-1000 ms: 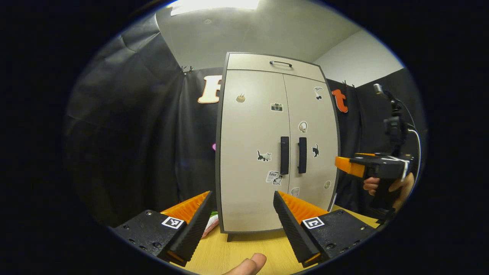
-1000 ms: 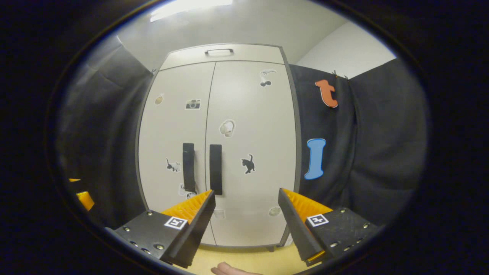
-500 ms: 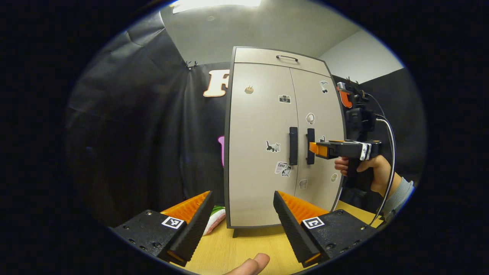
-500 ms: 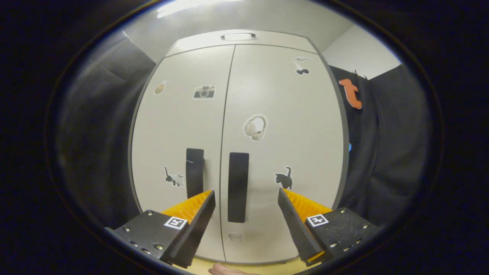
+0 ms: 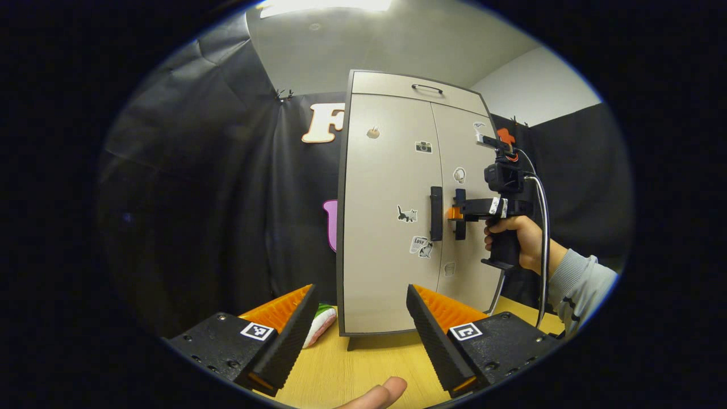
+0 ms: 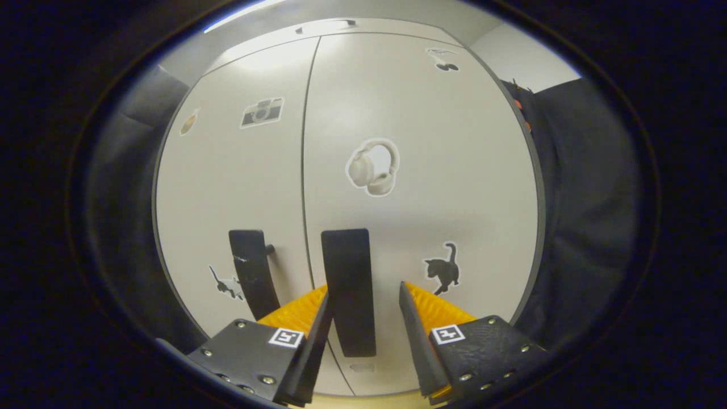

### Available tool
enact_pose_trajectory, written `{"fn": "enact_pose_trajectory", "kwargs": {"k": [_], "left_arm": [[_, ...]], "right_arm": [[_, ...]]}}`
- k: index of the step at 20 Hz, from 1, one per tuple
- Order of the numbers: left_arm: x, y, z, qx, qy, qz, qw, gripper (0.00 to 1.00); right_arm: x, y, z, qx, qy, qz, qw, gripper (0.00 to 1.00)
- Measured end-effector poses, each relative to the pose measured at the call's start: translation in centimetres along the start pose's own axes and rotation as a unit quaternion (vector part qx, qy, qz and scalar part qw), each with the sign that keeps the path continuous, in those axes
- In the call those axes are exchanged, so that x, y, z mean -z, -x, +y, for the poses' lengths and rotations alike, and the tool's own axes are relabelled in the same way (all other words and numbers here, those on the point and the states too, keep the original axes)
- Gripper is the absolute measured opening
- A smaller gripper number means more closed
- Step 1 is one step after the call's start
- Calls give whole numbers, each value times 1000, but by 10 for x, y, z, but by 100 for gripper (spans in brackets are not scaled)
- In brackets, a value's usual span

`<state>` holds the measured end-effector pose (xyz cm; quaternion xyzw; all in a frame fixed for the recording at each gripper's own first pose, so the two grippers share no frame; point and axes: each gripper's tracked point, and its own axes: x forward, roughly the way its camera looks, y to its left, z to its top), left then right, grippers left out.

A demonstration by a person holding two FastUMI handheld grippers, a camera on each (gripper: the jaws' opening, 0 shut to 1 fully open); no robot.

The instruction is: Open the right door of the double-door shoe cabinet with the right hand, and open the left door with the left hand.

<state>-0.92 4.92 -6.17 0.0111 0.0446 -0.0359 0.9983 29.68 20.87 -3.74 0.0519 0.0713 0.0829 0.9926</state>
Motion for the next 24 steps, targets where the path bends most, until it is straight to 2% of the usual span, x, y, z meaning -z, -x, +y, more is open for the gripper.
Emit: {"fn": "enact_pose_trajectory", "kwargs": {"k": [1,2,3,5,13,16,18,24], "left_arm": [[2,-1,3,-5,1,3,1000,96],[4,-2,6,-10,1,7,1000,96],[7,-2,8,-13,2,11,1000,97],[9,-3,9,-17,2,17,1000,96],[-3,5,7,-25,8,-4,1000,96],[0,10,-5,-14,24,-3,1000,94],[3,13,-11,-13,29,1,999,96],[0,26,-30,-6,5,-16,1000,96]], "right_arm": [[-3,8,8,-9,-1,1,1000,54],[-3,12,7,0,12,1,1000,43],[-1,9,7,5,17,6,1000,28],[-1,10,7,-3,10,13,1000,19],[-3,50,-4,-59,7,14,998,19],[-5,62,-9,-77,10,17,997,19],[-6,68,-12,-89,10,18,996,19],[-7,79,-18,-113,21,20,993,19]]}}
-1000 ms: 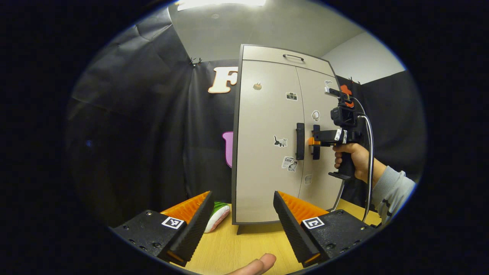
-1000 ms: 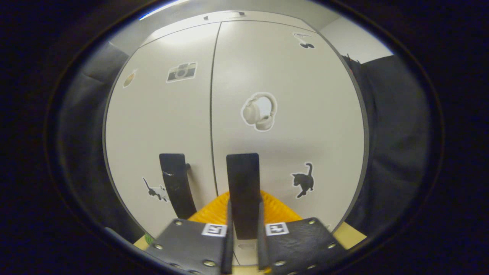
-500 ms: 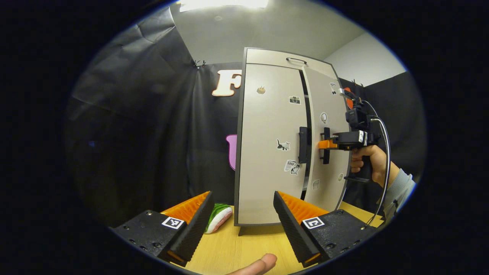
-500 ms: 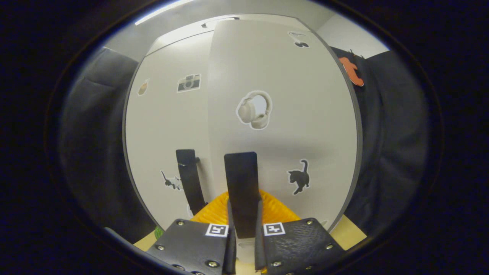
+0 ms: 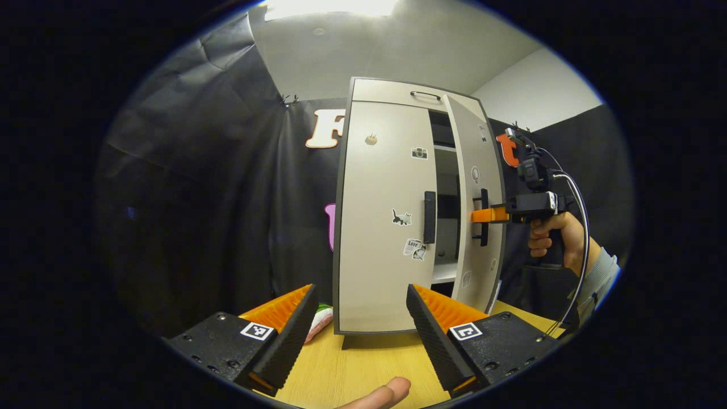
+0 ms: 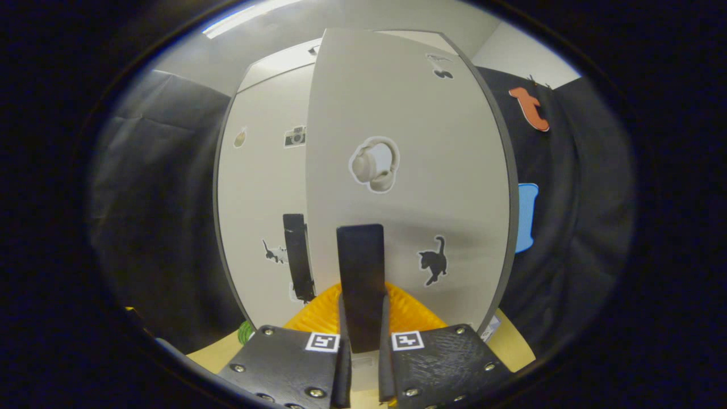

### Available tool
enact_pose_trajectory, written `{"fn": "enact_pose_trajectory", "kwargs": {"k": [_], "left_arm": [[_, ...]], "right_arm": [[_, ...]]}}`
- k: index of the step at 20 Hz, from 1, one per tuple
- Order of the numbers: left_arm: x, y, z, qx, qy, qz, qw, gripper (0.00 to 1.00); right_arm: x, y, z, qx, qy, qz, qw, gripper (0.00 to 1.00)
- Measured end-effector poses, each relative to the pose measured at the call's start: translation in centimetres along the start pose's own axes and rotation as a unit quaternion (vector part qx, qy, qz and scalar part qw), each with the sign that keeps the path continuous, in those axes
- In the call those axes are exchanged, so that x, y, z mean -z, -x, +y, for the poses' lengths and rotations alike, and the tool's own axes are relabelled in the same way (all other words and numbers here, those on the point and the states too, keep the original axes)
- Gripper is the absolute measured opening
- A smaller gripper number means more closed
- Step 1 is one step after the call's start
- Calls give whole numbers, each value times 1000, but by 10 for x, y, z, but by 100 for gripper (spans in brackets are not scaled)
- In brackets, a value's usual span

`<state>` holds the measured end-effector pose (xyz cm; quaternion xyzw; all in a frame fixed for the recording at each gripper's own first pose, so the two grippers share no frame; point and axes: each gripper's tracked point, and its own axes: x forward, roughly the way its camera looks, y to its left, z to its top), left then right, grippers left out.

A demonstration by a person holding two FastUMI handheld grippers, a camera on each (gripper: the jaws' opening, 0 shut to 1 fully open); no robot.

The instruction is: Open the right door of the double-door shoe cabinet with the right hand, and open the left door with the left hand.

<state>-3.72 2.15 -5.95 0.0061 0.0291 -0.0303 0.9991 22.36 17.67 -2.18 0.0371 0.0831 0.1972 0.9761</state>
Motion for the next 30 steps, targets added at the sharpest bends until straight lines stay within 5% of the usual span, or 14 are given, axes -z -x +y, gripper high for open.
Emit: {"fn": "enact_pose_trajectory", "kwargs": {"k": [23,30], "left_arm": [[20,4,-28,19,11,29,999,97],[31,2,-40,30,26,40,998,97]], "right_arm": [[-3,34,-35,-1,30,0,1000,18],[-4,45,-47,8,-4,3,1000,18]]}}
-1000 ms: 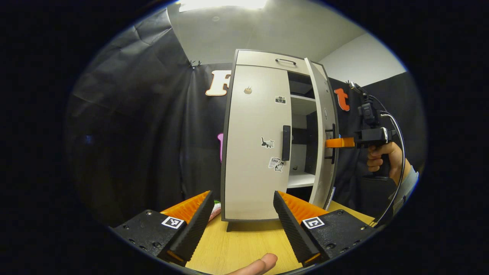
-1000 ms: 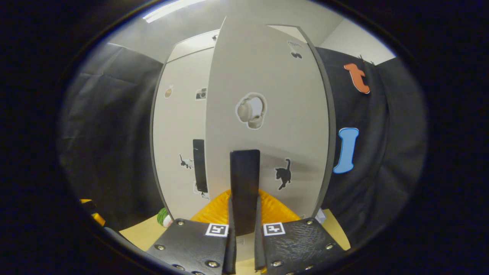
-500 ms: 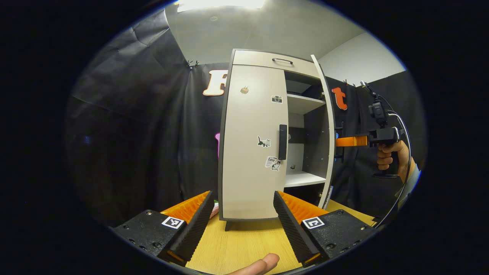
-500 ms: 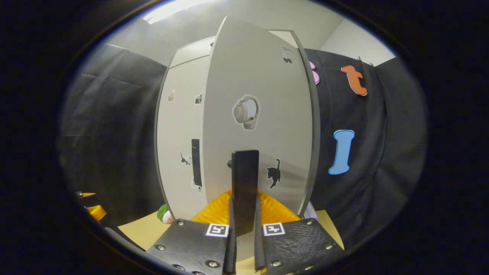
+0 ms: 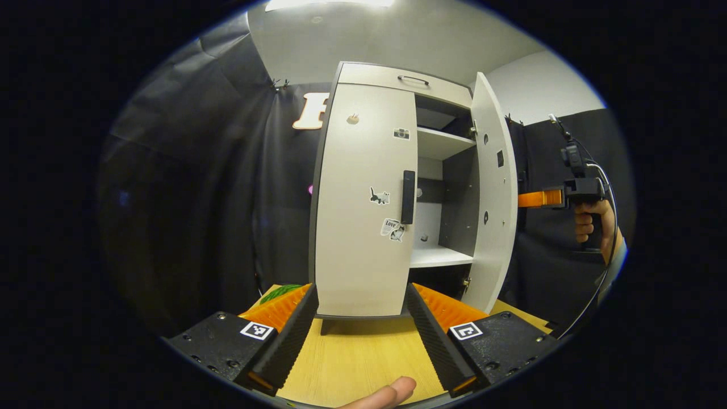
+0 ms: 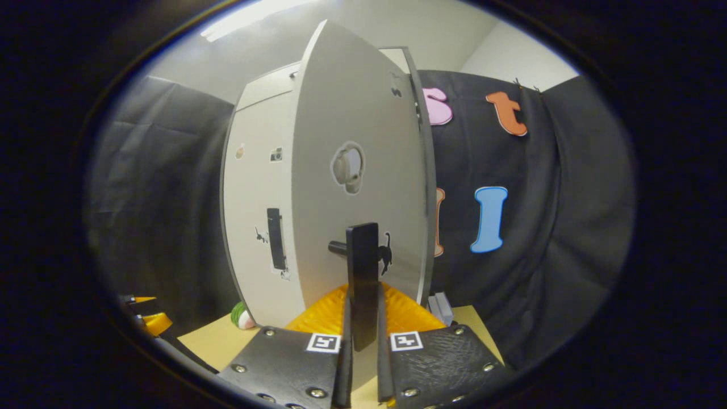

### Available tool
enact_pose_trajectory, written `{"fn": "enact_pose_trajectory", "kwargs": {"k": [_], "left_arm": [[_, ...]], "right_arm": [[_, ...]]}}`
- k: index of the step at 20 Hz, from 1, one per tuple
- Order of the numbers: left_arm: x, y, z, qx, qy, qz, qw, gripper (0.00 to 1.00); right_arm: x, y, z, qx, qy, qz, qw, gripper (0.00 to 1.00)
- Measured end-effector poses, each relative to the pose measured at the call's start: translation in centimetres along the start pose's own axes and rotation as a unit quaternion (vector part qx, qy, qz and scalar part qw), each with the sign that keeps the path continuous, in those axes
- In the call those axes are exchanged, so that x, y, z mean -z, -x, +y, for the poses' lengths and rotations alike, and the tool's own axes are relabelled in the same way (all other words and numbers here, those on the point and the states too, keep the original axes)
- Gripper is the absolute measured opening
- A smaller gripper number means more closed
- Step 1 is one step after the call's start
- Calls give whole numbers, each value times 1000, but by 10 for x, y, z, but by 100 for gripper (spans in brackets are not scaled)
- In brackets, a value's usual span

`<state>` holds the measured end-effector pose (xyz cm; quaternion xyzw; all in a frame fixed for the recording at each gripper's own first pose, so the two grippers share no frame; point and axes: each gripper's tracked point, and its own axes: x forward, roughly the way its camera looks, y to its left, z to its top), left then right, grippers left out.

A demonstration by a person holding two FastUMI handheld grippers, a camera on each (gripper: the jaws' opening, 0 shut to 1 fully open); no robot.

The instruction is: Open the right door of the double-door shoe cabinet with the right hand, and open the left door with the left hand.

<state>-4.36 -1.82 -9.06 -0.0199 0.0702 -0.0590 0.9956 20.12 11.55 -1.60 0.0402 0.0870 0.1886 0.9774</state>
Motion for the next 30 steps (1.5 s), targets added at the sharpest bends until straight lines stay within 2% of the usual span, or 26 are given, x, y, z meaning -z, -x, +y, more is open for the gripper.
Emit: {"fn": "enact_pose_trajectory", "kwargs": {"k": [2,3,4,10,11,12,13,14,16,18,22,27,28,29,30], "left_arm": [[0,-1,-5,8,6,-5,1000,97],[1,-1,-6,10,7,-6,1000,94],[3,-1,-6,9,6,-5,1000,96],[6,-5,-11,9,-7,3,1000,97],[3,-5,-12,9,-11,1,1000,97],[2,-6,-11,8,-15,-1,1000,97],[1,-6,-12,7,-16,-4,1000,97],[0,-6,-12,8,-16,-5,1000,97],[0,-6,-13,7,-18,-5,1000,96],[2,-6,-15,9,-21,1,1000,96],[3,-11,-16,11,-24,8,1000,97],[-7,-31,-17,6,-34,10,999,96],[-9,-37,-18,6,-40,9,999,96],[-12,-43,-19,3,-47,11,999,96],[-17,-50,-20,1,-53,9,999,96]], "right_arm": [[-1,3,-6,16,15,-4,1000,18],[-1,4,-10,24,24,-6,999,18],[-2,5,-14,30,28,-10,999,18],[-3,8,-33,41,-8,-26,999,17],[8,-34,-50,63,-7,-30,998,18],[6,-3,-71,90,-8,-33,995,10],[4,1,-82,102,-14,-34,994,2],[1,5,-93,115,-22,-39,992,1],[-1,9,-90,72,-67,-38,994,0],[0,9,-91,48,-103,-35,993,1],[1,10,-92,48,-78,-39,995,1],[5,16,-95,49,-83,-42,994,2],[7,24,-95,47,-84,-45,994,7],[13,37,-101,58,-84,-53,993,17],[13,47,-106,67,-86,-66,992,22]]}}
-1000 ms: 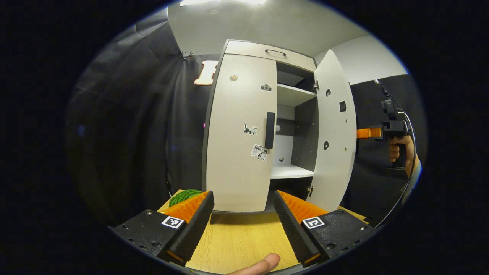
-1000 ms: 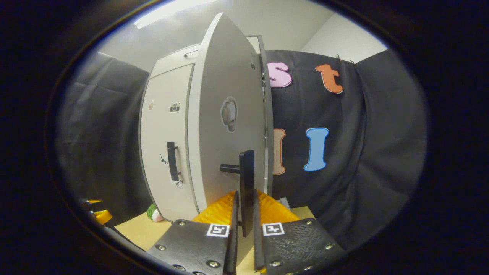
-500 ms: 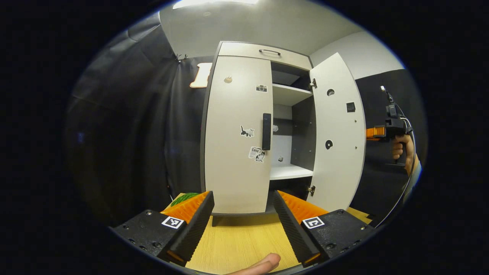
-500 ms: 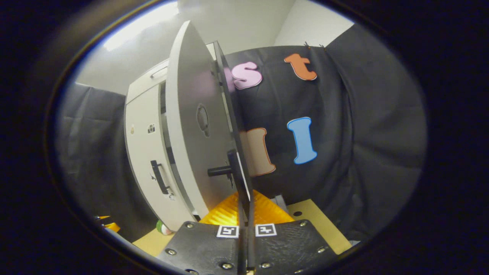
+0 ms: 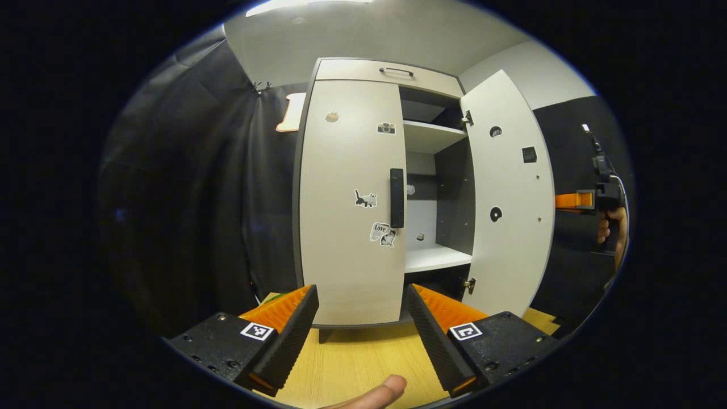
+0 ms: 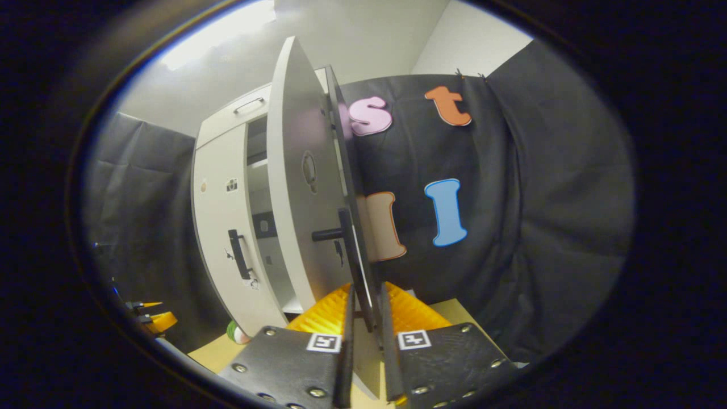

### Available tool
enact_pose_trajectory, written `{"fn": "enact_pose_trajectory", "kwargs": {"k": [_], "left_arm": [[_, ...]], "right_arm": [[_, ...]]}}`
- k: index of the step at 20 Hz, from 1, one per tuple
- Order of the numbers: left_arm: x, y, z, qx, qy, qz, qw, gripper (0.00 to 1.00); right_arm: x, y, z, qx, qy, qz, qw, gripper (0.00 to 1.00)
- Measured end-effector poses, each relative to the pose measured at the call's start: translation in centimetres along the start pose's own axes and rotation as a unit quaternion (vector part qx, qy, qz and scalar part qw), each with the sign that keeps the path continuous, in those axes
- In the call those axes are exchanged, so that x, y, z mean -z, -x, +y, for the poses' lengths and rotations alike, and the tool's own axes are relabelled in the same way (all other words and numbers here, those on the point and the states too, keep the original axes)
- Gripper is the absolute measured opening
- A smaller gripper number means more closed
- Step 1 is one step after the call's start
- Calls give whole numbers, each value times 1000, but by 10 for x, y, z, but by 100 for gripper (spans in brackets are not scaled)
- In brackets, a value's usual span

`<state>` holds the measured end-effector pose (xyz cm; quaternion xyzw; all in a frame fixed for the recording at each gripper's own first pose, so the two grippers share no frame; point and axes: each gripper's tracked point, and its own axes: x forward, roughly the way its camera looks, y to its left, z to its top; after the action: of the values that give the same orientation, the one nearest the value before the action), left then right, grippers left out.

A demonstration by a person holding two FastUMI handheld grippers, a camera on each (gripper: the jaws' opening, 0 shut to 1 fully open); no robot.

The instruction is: Open the right door of the double-door shoe cabinet with the right hand, and open the left door with the left hand.

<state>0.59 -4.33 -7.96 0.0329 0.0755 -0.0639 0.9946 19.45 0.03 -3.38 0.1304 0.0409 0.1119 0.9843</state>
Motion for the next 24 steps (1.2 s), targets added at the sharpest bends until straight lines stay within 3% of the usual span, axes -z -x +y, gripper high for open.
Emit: {"fn": "enact_pose_trajectory", "kwargs": {"k": [4,6,7,9,15,16,17,19,24], "left_arm": [[-19,-28,-11,5,3,-12,1000,96],[-24,-42,-15,6,6,-8,1000,96],[-28,-48,-17,8,5,-8,1000,96],[-38,-63,-21,9,2,-13,1000,97],[-64,-125,-44,27,35,2,999,96],[-71,-140,-50,33,35,-3,999,96],[-78,-153,-54,34,35,-11,999,97],[-83,-180,-53,19,34,-14,999,96],[-80,-224,-56,12,34,-4,999,97]], "right_arm": [[-13,40,-13,25,4,-39,999,89],[-20,60,-14,32,13,-56,998,98],[-20,65,-10,31,21,-66,997,93],[-23,84,-2,30,45,-77,996,98],[-3,135,43,2,59,-68,996,98],[2,142,46,8,64,-64,996,94],[9,151,47,15,72,-63,995,98],[21,163,56,17,85,-66,994,98],[72,174,85,-19,72,-43,996,98]]}}
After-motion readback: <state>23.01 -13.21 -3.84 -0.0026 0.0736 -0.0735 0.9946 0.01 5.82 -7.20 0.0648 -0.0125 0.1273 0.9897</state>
